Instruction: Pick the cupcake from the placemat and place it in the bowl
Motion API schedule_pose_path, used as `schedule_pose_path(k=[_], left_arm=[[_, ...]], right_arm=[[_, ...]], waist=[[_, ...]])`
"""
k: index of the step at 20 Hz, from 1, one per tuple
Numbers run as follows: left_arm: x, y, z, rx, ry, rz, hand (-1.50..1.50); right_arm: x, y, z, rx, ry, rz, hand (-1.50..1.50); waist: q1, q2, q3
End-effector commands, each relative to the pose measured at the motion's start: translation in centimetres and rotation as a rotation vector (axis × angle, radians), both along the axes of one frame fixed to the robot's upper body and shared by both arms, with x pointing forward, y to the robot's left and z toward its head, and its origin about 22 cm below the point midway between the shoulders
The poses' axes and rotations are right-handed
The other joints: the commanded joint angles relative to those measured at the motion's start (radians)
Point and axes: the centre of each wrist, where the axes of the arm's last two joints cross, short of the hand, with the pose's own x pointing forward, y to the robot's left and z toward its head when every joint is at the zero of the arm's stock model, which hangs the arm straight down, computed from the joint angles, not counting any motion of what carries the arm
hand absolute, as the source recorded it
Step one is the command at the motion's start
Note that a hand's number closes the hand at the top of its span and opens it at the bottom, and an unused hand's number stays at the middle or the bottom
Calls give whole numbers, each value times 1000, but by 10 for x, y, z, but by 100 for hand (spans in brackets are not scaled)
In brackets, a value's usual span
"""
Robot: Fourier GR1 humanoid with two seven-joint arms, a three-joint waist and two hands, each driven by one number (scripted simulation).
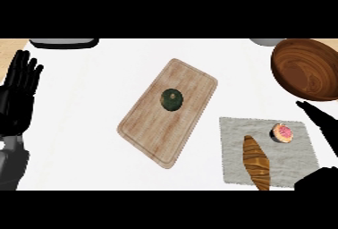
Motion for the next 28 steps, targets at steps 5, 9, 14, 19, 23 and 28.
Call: schedule_pose_path(k=[5, 9, 14, 19, 23, 28], left_arm=[[-3, 14, 5, 14, -4, 19, 0], [7, 6, -6, 20, -2, 8, 0], [1, 4, -16, 11, -2, 9, 0], [-4, -4, -21, 20, -12, 12, 0], [-10, 11, 0, 9, 2, 3, 0], [-27, 11, -16, 11, 5, -2, 0]], right_arm=[[15, -13, -49, -5, 48, -55, -150], [31, -34, -64, -15, 27, -43, -150], [21, -22, -69, 21, 4, -19, -150], [18, -17, -90, 24, -17, 20, -150], [38, -33, -83, -9, 11, 22, -150], [23, -40, -104, 4, 43, 3, -150]], waist=[[3, 0, 0], [1, 2, 0], [-2, 0, 0], [-1, 0, 0], [2, 0, 0], [1, -1, 0]])
